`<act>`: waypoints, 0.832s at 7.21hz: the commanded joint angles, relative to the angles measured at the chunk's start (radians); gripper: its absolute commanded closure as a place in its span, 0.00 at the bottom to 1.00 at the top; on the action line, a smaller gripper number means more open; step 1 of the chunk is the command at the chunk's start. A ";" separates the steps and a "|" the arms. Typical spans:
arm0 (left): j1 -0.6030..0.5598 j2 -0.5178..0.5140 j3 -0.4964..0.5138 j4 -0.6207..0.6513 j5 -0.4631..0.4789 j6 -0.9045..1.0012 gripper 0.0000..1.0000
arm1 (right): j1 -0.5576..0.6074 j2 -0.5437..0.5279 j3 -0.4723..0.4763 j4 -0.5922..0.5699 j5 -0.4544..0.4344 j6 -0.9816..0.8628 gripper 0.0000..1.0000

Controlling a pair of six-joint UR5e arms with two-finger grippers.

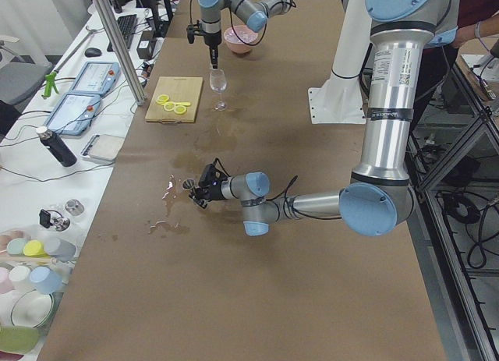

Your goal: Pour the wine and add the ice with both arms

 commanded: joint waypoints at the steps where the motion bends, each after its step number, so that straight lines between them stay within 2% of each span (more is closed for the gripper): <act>1: 0.003 -0.001 0.022 -0.003 -0.008 -0.012 1.00 | 0.000 0.001 -0.001 0.000 -0.002 0.000 0.67; 2: 0.003 -0.002 0.021 -0.003 -0.008 -0.015 1.00 | 0.000 0.002 0.001 0.000 -0.003 0.001 0.66; 3: 0.004 -0.004 0.021 -0.003 -0.008 -0.012 1.00 | 0.000 0.002 0.001 0.000 -0.008 0.001 0.58; 4: 0.004 -0.004 0.022 -0.003 -0.006 -0.009 1.00 | 0.000 0.004 0.001 0.000 -0.017 0.001 0.33; 5: 0.004 -0.002 0.022 -0.004 -0.006 -0.004 0.83 | 0.000 0.002 0.004 0.000 -0.025 0.003 0.16; 6: 0.004 -0.001 0.024 -0.016 -0.006 -0.001 0.76 | 0.000 0.002 0.004 0.000 -0.025 0.006 0.16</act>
